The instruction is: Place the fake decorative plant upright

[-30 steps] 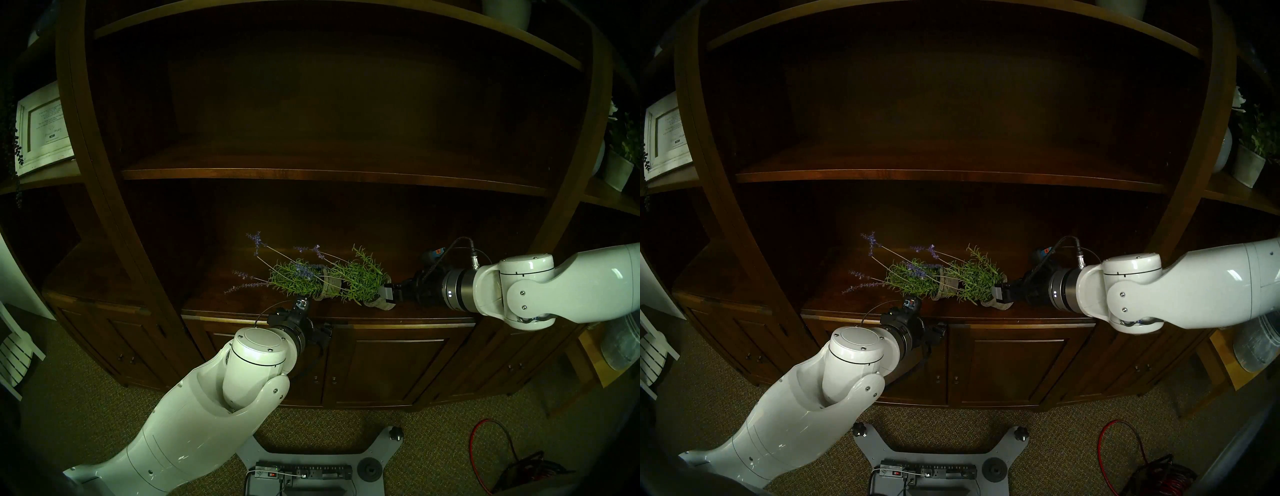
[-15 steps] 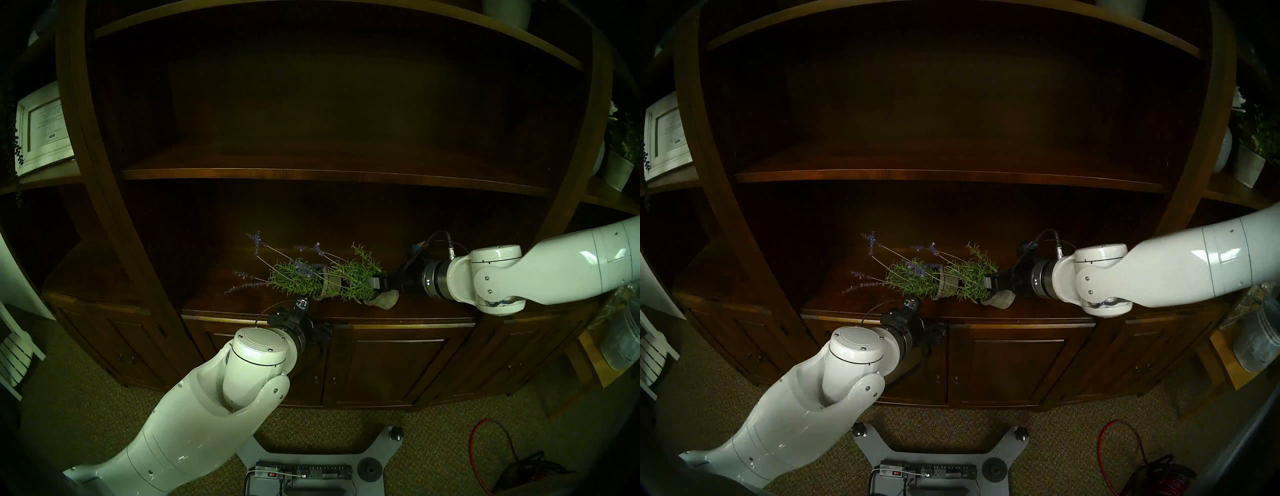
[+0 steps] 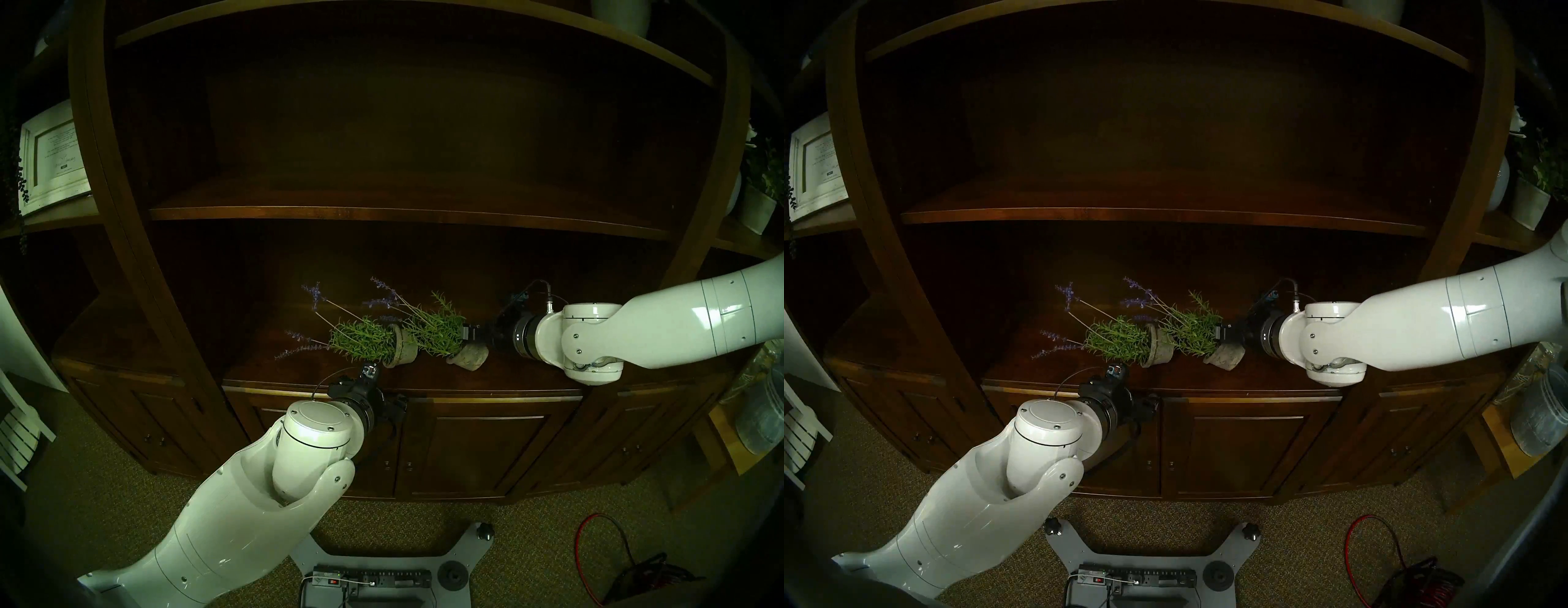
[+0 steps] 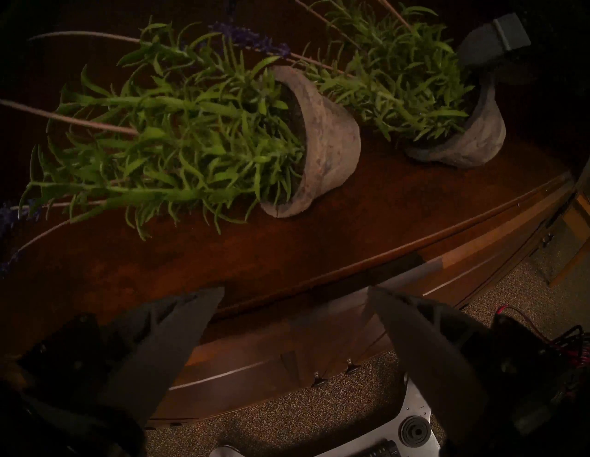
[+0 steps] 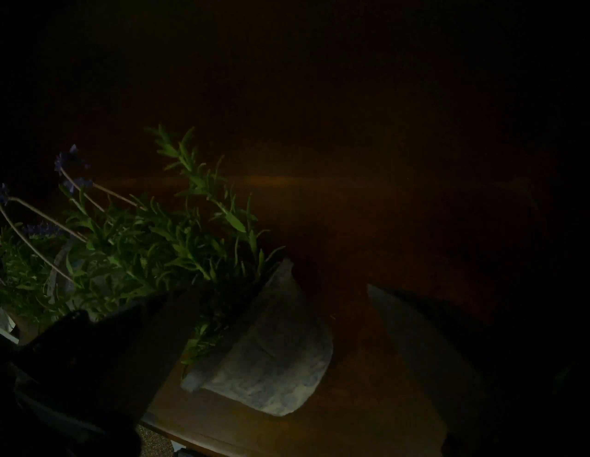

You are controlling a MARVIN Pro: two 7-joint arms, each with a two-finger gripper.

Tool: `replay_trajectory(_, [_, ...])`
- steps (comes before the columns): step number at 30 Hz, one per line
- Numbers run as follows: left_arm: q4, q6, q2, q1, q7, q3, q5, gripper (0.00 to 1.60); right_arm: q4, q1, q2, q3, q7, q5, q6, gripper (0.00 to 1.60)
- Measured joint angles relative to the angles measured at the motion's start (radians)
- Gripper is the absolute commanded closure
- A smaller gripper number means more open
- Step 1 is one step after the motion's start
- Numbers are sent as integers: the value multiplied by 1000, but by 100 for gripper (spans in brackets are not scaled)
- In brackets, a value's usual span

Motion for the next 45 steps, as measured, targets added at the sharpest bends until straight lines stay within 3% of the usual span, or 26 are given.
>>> replay_trajectory(13, [-1, 0, 0, 1, 0, -1, 2, 0, -110, 80, 64, -44, -53, -40, -9, 0])
replay_trajectory(23, [-1, 0, 0, 2, 0, -1, 4, 0, -140, 113, 87, -61, -77, -58, -7, 0])
replay_trajectory(33, [-2, 0, 0, 3, 0, -2, 4, 0, -145, 116, 81, -60, -85, -61, -7, 0])
replay_trajectory(45, [-2, 0, -1, 3, 0, -2, 5, 0, -121, 89, 26, -21, -96, -31, -11, 0])
